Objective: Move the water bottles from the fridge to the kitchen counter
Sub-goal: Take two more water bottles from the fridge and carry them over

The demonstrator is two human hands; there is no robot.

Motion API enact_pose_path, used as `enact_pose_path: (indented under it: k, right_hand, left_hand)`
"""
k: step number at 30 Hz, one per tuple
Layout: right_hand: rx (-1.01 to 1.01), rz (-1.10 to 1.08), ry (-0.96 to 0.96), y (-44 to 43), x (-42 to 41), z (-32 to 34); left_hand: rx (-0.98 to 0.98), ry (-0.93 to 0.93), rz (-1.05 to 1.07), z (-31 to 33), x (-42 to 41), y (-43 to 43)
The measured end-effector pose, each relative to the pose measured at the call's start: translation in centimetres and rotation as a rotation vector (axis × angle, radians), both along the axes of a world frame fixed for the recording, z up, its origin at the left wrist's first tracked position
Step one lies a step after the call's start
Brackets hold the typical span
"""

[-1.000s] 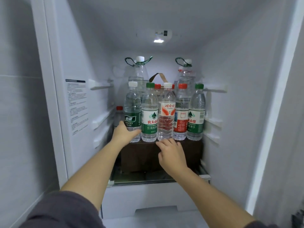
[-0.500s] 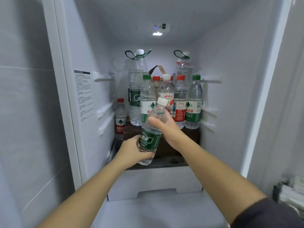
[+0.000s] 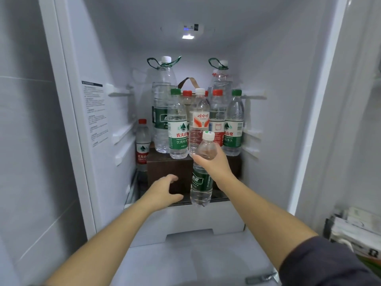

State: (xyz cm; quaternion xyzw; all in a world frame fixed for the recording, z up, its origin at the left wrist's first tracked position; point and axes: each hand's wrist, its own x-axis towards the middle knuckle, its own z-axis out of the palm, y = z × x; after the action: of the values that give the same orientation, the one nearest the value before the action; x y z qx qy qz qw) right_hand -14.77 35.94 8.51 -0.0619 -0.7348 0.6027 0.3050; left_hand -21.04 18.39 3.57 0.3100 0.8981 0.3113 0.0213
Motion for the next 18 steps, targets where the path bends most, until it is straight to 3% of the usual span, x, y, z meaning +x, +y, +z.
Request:
enact_pose_path:
  k: [5, 10, 13, 18]
  right_hand:
    - [0.028, -0.036, 0.010, 0.5, -1.1, -0.3]
    - [0.050, 0.003, 0.012, 0.2, -2.1, 0.0]
    - [0.039, 0.015, 0.012, 0.6, -2.6, -0.1]
    - [0.034, 0.021, 0.014, 1.2, -3.2, -0.9]
  left_hand:
    - [-0.103, 0.130, 0.211, 0.7, -3.0, -2.1]
    - [-0.083, 0.299, 0.384, 4.8, -5.2, -1.1]
    - [-0.180, 0.419, 0.479, 7.3, -7.8, -0.7]
    - [-0.405, 0.503, 0.439, 9.4, -13.9, 0.4]
